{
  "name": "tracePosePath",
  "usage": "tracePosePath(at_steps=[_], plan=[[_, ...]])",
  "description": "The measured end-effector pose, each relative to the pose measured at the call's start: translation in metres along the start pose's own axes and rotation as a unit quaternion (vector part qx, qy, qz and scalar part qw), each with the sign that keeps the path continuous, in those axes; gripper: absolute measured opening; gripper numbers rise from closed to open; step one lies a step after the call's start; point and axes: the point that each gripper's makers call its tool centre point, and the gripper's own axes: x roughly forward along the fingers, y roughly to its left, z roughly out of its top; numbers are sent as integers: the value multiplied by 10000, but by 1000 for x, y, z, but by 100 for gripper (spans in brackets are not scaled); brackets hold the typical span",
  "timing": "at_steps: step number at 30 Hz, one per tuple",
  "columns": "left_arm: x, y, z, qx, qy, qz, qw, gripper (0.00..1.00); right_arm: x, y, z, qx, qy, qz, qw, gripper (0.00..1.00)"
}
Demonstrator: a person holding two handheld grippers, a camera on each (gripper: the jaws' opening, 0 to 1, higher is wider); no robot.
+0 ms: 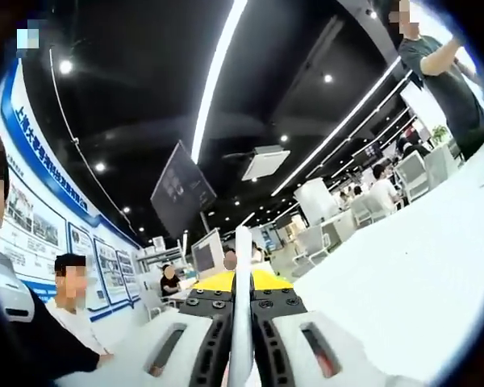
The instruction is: Organize the stack of printing papers by aligning and flattening the scattered papers on the table
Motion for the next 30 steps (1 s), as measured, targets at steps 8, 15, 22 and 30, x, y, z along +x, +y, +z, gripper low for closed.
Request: tracePosePath(at_steps=[8,15,22,30], plan=[[0,1,0,-5,-1,-1,10000,7,-1,-6,-5,44,63,-128,9999,1],[0,1,0,-11,-2,0,10000,7,1,-8,-6,52,138,-123,9998,1],[0,0,1,-24,-8,-16,10000,7,4,-4,-6,57,181,-129,9997,1],[0,-2,0,-7,6,-25,10000,7,4,-2,-10,67,200,-134,9997,1]])
